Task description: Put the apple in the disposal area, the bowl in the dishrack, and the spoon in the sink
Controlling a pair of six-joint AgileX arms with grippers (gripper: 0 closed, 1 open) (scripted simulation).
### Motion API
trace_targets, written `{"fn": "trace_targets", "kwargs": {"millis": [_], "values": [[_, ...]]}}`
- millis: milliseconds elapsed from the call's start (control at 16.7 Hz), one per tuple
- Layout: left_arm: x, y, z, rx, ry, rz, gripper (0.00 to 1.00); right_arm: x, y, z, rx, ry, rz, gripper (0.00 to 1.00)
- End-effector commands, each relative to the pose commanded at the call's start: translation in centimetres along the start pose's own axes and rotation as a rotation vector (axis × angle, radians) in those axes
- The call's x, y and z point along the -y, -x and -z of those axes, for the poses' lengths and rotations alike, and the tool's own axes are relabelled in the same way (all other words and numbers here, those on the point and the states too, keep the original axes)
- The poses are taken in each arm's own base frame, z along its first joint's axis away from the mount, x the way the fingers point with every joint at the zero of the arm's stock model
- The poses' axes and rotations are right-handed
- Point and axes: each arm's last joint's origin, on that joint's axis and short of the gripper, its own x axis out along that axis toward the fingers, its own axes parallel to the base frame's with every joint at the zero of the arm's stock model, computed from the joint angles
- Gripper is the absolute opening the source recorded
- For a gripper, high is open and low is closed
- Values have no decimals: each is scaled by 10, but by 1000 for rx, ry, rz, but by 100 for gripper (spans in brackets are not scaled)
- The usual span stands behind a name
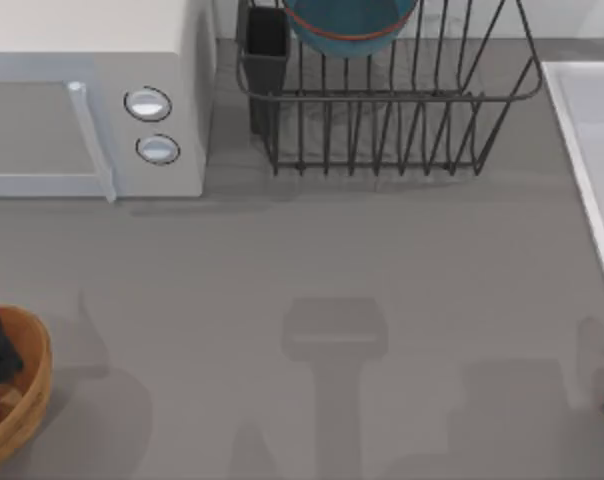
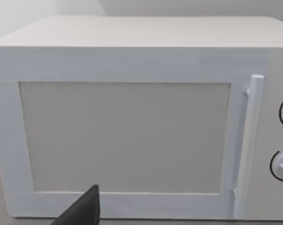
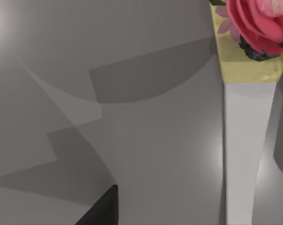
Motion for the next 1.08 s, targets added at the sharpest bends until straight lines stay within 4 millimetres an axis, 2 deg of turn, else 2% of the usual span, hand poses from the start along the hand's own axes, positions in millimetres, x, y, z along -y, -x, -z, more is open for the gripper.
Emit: {"fn": "trace_targets", "kwargs": {"millis": [300, 780, 840, 1080], "values": [[0, 0, 0, 0, 0, 0, 100, 0, 0, 0, 0, 0, 0, 2], [0, 0, 0, 0, 0, 0, 100, 0, 0, 0, 0, 0, 0, 0], [0, 0, 0, 0, 0, 0, 100, -1, 21, -1, -5, -39, 1, 0], [0, 0, 0, 0, 0, 0, 100, 2, 35, -2, -5, -37, -2, 0]]}}
